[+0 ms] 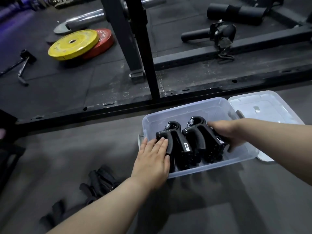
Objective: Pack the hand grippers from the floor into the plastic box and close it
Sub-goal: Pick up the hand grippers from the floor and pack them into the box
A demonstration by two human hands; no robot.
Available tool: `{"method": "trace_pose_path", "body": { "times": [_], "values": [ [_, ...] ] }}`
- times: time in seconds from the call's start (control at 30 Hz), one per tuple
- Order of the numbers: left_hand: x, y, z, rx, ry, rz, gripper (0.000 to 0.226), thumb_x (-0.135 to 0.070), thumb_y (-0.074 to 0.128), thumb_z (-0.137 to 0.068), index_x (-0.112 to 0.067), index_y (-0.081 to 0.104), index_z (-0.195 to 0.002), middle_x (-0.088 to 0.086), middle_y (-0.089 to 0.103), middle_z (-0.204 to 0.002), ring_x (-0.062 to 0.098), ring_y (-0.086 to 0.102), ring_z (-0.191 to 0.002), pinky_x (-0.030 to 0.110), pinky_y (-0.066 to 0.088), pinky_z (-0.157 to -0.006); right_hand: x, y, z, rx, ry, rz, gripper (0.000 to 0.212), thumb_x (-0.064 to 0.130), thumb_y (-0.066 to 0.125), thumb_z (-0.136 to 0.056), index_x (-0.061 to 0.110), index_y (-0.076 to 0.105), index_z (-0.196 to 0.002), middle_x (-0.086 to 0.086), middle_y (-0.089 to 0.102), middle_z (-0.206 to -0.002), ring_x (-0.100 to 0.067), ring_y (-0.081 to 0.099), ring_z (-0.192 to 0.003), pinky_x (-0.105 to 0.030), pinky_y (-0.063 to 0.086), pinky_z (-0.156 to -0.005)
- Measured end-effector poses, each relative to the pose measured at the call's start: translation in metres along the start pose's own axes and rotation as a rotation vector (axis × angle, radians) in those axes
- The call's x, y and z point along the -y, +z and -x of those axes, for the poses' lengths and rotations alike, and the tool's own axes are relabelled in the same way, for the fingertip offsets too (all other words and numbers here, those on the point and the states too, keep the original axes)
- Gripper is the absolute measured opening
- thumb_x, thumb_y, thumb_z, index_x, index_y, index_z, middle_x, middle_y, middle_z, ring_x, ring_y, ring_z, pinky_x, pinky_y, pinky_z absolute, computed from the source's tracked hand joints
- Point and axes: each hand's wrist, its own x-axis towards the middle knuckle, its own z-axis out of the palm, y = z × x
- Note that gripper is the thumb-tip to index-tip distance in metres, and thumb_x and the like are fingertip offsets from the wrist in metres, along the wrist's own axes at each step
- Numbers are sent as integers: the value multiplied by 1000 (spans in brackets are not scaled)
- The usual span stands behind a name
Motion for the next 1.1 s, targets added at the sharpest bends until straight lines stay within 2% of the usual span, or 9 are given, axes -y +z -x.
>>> {"method": "trace_pose_path", "body": {
  "times": [0.1,0.2,0.33,0.4,0.57,0.67,0.8,0.97,1.1],
  "values": [
    [0,-3,1,22,-3,-9,68,-44,16,-93,-16,33,-153,-2,36,-157,21,25,-146,41,-2,-121,2,4,-2,-22,-8,26,69,67,27,-91,13,61,-117,-14,68,-112,-34,61,-108,-55,36,-103],
    [2,-4,2,43,8,-26,68,-43,15,-94,-15,28,-154,1,31,-159,23,21,-147,43,-3,-123,8,14,-2,-141,-109,83,61,52,26,-100,5,61,-114,-17,67,-88,-33,63,-83,-36,46,-77],
    [0,-4,5,58,-6,40,60,-37,25,-102,-12,18,-156,4,13,-164,19,2,-152,39,-9,-122,22,27,6,-428,-253,222,71,50,15,-103,-3,41,-142,-22,43,-146,-38,37,-137,-39,27,-113],
    [-2,-4,12,38,-57,129,60,-34,27,-103,-12,13,-157,3,4,-165,15,-6,-151,35,-8,-122,26,37,11,-507,-344,494,83,63,15,-94,2,36,-146,-23,33,-153,-38,31,-140,-44,25,-115],
    [1,2,51,-38,-150,273,61,-36,22,-104,-10,7,-157,2,-4,-165,13,-10,-151,30,-4,-123,40,82,21,-649,-698,791,65,50,33,-99,10,27,-149,-15,15,-160,-33,16,-146,-44,16,-116],
    [16,8,83,-15,-241,293,71,-47,6,-97,-9,8,-157,5,-2,-165,19,-4,-152,30,-3,-122,53,115,22,-618,-858,886,64,46,35,-99,6,29,-150,-15,18,-160,-31,18,-146,-41,15,-118],
    [64,23,120,138,-346,151,64,-38,21,-98,-4,23,-153,17,16,-162,33,16,-148,41,6,-123,76,159,22,-514,-981,1013,66,45,32,-101,6,22,-153,-16,14,-161,-29,14,-149,-38,11,-120],
    [124,30,146,319,-579,175,41,-27,43,-93,-13,49,-131,8,38,-146,31,39,-135,44,32,-112,102,198,14,-499,-929,1068,70,43,37,-99,7,15,-155,-12,-1,-163,-25,-2,-151,-44,9,-121],
    [158,27,148,378,-738,231,39,-25,42,-94,-14,48,-131,7,39,-147,32,45,-130,43,35,-107,102,210,5,-552,-842,1134,75,43,42,-96,6,12,-154,-10,-7,-163,-27,-13,-149,-43,-3,-119]
  ]
}}
